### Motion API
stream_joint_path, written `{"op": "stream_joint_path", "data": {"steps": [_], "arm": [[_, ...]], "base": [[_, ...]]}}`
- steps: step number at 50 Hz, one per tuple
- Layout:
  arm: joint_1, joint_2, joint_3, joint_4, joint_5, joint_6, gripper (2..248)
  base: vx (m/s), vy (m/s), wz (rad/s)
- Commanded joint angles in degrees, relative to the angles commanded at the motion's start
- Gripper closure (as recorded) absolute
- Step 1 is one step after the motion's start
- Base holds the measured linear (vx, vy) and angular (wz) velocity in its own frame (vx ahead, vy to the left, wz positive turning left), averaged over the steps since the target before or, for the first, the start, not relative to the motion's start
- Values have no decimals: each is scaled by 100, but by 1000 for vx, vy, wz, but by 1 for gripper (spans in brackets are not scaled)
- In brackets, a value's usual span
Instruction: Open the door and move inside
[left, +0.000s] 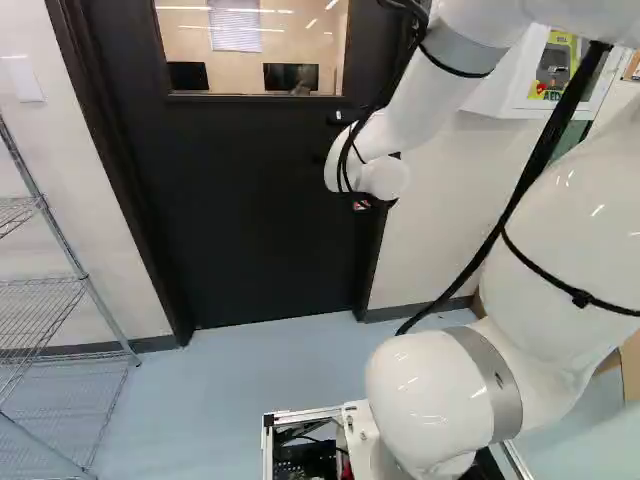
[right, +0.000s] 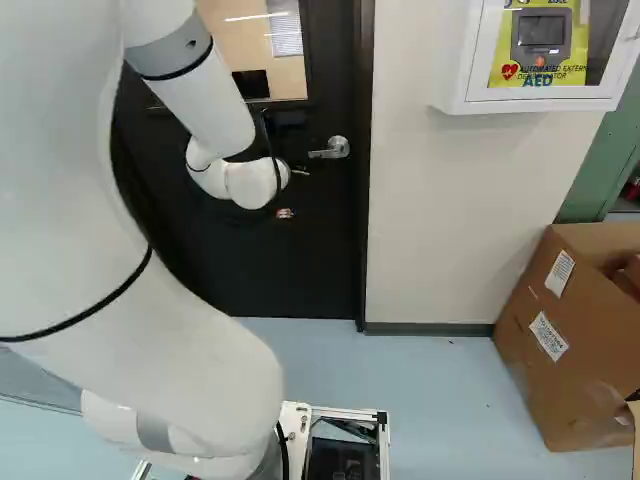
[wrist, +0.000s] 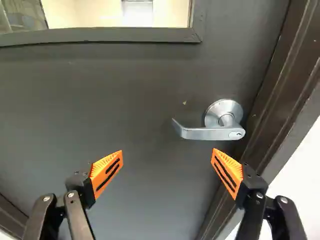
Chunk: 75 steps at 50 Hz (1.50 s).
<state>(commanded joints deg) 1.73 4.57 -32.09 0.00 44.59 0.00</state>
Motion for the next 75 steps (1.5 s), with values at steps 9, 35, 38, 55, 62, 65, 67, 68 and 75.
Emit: {"op": "stream_joint_path", "data": {"steps": [9,35,38,55,62,65,67,68,75], "arm": [[0,90,-31,0,0,0,3],[-31,16,-352,0,-16,0,3],[-38,-38,-400,0,-16,0,3],[-102,-578,-750,0,-16,0,3],[-131,-828,-916,0,-16,0,3],[-144,-932,-987,0,-16,0,3],[-149,-986,-1017,0,-16,0,3],[-151,-1007,-1027,0,-16,0,3],[-157,-1113,-1048,0,-16,0,3]], "base": [[0,0,0],[0,0,0],[0,0,0],[0,0,0],[0,0,0],[0,0,0],[0,0,0],[0,0,0],[0,0,0]]}}
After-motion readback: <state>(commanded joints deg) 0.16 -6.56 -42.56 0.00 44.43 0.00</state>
